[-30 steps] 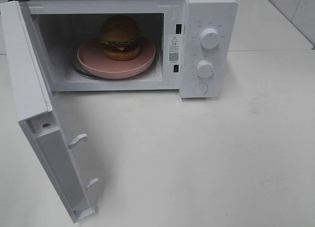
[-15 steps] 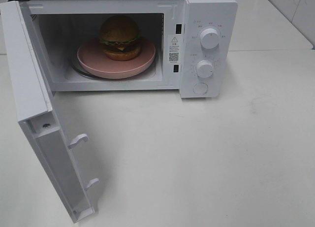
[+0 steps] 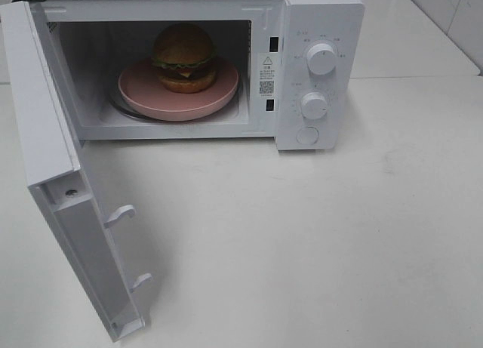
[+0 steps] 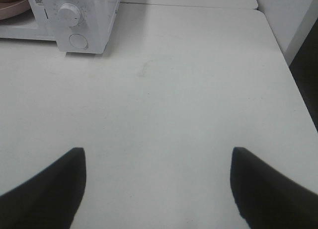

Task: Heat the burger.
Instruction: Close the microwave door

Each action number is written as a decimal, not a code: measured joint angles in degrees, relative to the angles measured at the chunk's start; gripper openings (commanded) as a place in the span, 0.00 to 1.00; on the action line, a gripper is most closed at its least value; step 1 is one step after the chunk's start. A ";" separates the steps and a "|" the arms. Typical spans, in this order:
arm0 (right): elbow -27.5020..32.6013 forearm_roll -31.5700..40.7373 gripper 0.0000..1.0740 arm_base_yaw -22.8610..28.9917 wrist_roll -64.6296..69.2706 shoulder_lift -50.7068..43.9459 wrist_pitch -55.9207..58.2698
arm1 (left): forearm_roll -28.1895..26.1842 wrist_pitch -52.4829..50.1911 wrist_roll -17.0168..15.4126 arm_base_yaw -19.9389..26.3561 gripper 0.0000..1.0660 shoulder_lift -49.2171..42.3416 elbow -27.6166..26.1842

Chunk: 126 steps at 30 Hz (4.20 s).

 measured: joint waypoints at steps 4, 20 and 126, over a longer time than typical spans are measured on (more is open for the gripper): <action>0.00 0.00 0.71 0.00 0.00 0.00 0.00 | -1.60 -5.04 0.00 0.00 0.18 4.47 0.00; 0.00 0.00 0.71 0.00 0.00 0.00 0.00 | -1.78 -22.63 0.29 0.00 0.00 17.99 5.96; 0.00 0.17 0.71 0.00 0.00 0.00 0.00 | -19.82 -98.84 8.59 -42.40 0.00 98.09 -11.75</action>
